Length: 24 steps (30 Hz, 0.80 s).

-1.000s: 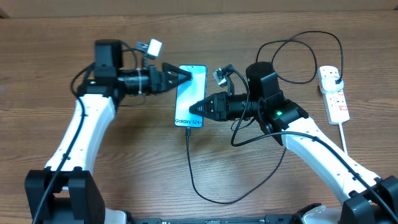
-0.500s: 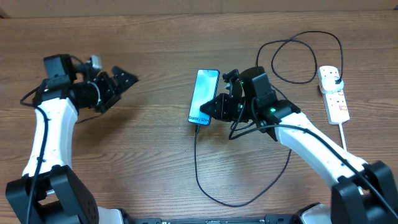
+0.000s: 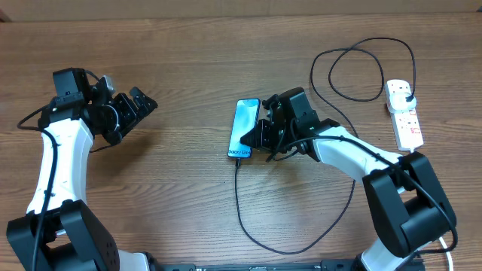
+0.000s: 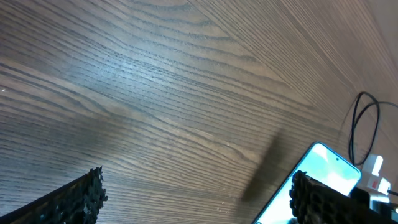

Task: Plug charger to phone and switch on socket
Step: 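Press the right gripper against the phone's bottom end on the table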

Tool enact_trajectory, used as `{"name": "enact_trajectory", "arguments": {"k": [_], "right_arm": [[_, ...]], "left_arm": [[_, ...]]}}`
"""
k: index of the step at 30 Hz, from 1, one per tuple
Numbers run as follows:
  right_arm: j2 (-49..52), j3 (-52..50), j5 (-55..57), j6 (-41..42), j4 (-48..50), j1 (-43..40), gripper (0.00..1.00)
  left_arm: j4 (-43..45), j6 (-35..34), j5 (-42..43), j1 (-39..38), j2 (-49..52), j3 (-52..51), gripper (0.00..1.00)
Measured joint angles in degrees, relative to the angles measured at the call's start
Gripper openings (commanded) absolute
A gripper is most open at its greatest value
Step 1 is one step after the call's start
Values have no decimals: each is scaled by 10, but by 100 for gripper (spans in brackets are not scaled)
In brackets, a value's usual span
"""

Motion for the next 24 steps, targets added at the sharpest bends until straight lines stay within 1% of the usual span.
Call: {"name": "enact_trajectory", "arguments": {"k": [7, 16, 21, 24], "right_arm": [[21, 0, -8, 0, 47, 0, 4], [65, 0, -9, 1, 51, 0, 4], [82, 3, -28, 3, 70, 0, 8], [93, 3, -33, 4, 85, 0, 8]], "left_arm": [[-1, 0, -2, 0, 0, 0, 99], [-1, 0, -2, 0, 0, 0, 100], [-1, 0, -2, 0, 0, 0, 100], [-1, 0, -2, 0, 0, 0, 100]]}}
